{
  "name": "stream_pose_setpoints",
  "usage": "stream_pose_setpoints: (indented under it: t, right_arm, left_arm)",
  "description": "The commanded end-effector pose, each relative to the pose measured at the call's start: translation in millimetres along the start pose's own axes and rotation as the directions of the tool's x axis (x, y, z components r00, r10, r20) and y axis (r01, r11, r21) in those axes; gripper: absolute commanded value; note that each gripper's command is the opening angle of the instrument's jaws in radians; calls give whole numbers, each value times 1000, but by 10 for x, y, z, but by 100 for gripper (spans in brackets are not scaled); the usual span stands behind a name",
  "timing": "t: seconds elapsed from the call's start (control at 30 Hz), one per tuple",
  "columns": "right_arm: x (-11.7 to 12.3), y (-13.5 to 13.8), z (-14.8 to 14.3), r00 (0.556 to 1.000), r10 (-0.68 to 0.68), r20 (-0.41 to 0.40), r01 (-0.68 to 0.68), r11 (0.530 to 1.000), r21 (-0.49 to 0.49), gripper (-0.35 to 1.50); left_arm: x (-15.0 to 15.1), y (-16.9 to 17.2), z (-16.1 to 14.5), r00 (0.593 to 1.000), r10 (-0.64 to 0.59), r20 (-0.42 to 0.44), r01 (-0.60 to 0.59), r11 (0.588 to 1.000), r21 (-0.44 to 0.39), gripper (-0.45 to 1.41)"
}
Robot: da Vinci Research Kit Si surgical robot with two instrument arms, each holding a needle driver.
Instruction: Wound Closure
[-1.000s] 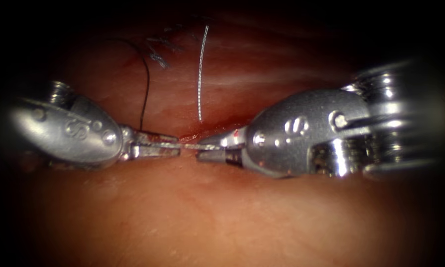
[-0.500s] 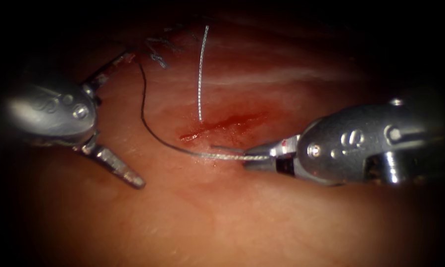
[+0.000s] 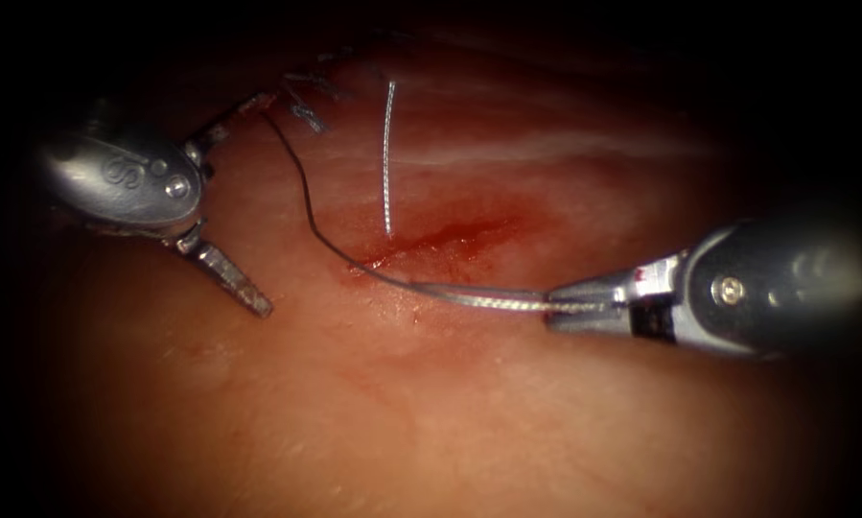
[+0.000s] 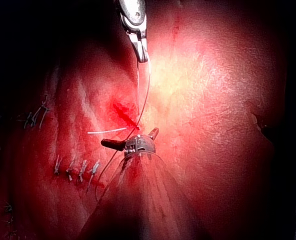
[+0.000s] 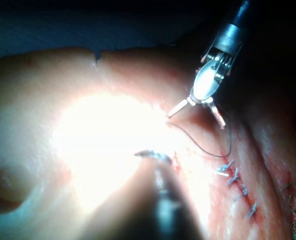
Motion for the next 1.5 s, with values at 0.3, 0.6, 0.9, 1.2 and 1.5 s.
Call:
stream_pose_setpoints:
  t: [0.3, 0.6, 0.9, 1.2, 1.5]
  right_arm:
    - [3, 1, -3, 1000, -1, -25, 1, 1000, -6, -35]
    - [-5, 5, 2, 1000, -1, -16, 1, 1000, -24, -35]
    - [-8, 2, 10, 1000, -5, -10, 5, 999, -33, -35]
    - [-15, 0, 16, 1000, -10, 8, 11, 1000, -30, -35]
    - [-17, 2, 15, 999, 22, -23, -23, 998, -54, 41]
  left_arm:
    - [-19, -4, 41, 998, 59, -22, -60, 998, -26, 96]
    - [-6, 12, 34, 996, 79, -44, -81, 995, -62, 27]
    - [16, 28, 11, 994, 77, -77, -83, 993, -79, 4]
    - [31, 33, -14, 995, 77, -60, -80, 996, -50, -45]
    - [39, 14, -38, 997, 56, -45, -56, 998, 5, -45]
